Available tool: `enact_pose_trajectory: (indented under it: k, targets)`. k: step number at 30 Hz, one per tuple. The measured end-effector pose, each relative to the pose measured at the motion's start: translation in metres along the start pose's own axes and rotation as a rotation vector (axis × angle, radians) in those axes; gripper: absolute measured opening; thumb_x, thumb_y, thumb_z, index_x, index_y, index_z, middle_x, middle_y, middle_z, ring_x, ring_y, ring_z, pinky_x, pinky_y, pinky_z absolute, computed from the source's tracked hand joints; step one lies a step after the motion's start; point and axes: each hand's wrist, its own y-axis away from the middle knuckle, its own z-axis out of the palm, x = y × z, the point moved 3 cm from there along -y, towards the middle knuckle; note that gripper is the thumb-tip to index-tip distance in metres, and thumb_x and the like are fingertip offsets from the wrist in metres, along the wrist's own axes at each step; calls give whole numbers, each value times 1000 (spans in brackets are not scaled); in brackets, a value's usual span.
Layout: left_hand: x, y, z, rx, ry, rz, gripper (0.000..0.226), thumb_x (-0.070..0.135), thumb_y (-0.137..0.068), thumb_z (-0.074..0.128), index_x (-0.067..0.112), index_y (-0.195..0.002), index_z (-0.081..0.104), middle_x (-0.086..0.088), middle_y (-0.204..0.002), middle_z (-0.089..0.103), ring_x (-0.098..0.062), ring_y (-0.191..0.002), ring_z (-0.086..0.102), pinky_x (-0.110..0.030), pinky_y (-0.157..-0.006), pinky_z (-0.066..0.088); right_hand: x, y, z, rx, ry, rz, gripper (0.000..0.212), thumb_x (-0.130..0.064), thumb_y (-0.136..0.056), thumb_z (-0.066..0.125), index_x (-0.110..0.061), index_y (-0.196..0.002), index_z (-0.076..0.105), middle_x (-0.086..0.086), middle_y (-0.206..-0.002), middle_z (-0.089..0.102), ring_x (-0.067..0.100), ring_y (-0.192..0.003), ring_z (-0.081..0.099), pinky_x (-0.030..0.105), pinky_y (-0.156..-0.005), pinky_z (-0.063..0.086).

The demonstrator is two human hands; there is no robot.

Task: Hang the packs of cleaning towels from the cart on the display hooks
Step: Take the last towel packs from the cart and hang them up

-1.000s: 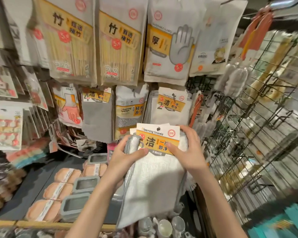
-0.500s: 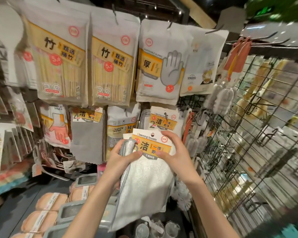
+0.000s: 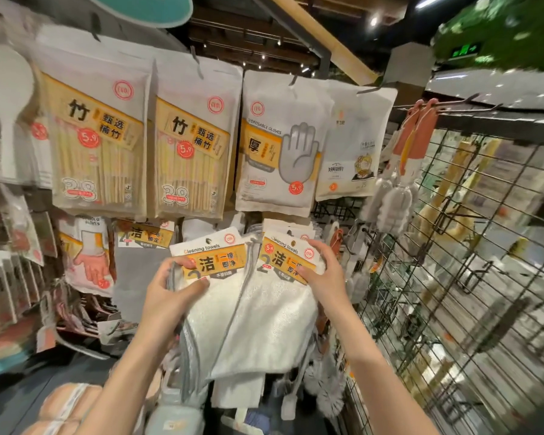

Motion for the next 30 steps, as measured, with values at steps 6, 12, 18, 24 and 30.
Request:
enact_pose_trajectory:
  k: [6,12,18,24,30]
  targets:
    - [3,5,-12,79,-28,3,28,-7,-78,70,15,-87,55,6,-102,71,-14,-95,66,-27,-75,50,12,-26,3,52,83,1,50,7,-82,62,-25,-119,55,5,-126,50,14,-111,51,21,-86,47]
    - [13,11,-16,99,-43,32,26,-9,-79,68,6,-94,54,2,-106,68,-12,-96,63,-26,-75,46,29,-47,11,150,185,27,53,5,-83,64,-26,-124,56,1,-118,45,7,-102,44,-7,-65,34]
    - [16,14,-9,85,-22,43,28,-7,-77,71,10,-95,56,6,-107,68,-9,-96,62,-25,-73,45,38,-64,15,193,233,22,52,6,-83,64,-23,-125,59,0,-110,37,-1,-88,43,-12,-65,27]
    - [8,12,-9,56,12,11,32,-7,-76,71,22,-86,60,-5,-112,69,-29,-106,63,-48,-98,46,42,-78,18,206,310,-7,51,4,-83,65,-22,-126,58,-3,-112,38,6,-100,45,1,-84,31]
    - [11,13,-9,53,-15,24,36,-2,-73,75,30,-85,63,3,-110,70,-24,-106,64,-53,-100,43,41,-85,20,211,387,-42,50,6,-85,62,-19,-127,57,-1,-113,34,7,-95,44,5,-86,33]
